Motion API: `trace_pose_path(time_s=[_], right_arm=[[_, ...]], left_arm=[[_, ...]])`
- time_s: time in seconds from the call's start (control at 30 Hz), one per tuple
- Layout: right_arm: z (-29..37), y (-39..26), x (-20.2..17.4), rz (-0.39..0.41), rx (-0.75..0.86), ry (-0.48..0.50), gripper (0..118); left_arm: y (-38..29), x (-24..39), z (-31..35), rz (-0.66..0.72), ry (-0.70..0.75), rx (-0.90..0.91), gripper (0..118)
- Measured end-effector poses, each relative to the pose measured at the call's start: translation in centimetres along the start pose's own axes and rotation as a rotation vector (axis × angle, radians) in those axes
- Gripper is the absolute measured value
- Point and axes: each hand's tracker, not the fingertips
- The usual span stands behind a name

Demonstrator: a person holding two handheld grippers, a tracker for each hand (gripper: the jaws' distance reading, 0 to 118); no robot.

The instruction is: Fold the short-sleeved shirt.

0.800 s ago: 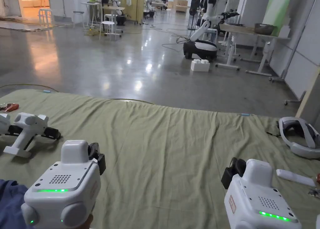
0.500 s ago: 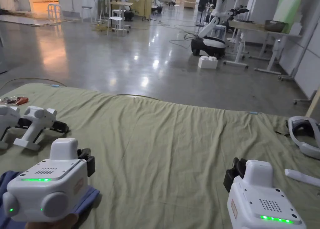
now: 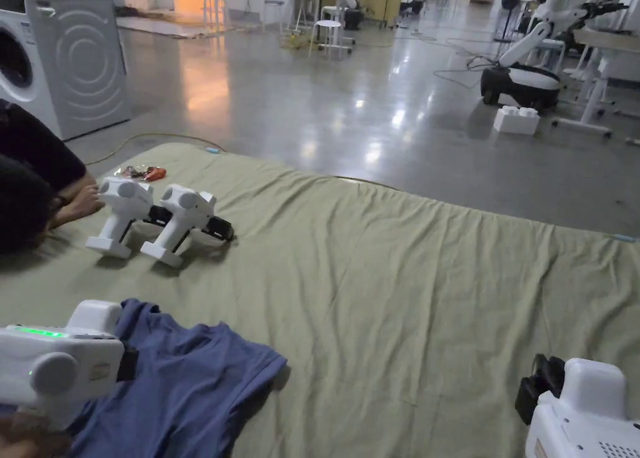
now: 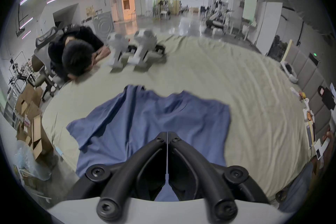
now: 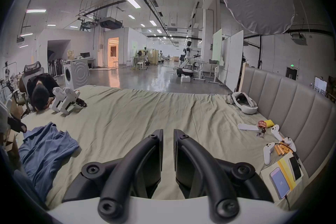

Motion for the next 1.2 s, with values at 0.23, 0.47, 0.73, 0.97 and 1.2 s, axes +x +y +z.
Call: trace_pose_path(time_s=[0.23,0.47,0.73,0.97,1.2], right_arm=[[-0.3,-0.9,-2.3,0.065,-0.02,0.053,15],[-1.1,-1.7,-3.2,0.084,-0.058,0.065,15],[-1.5,-2.4,-3.5,0.092,-0.092,0.071,15],[-1.4,-2.8,-3.2,0.09,-0.101,0.068,15],[-1.0,-2.5,-2.6,0.077,-0.079,0.056,15]], left_arm=[[-2.6,-1.8,-6.6,0.036,-0.006,-0.157,71],[-5.0,-1.4,-10.4,0.001,0.011,-0.231,71],[-5.9,0.7,-10.8,-0.046,0.054,-0.176,6],[-5.5,0.4,-7.7,0.026,0.018,-0.091,5],[-1.8,0.4,-4.4,0.05,-0.065,0.094,5]])
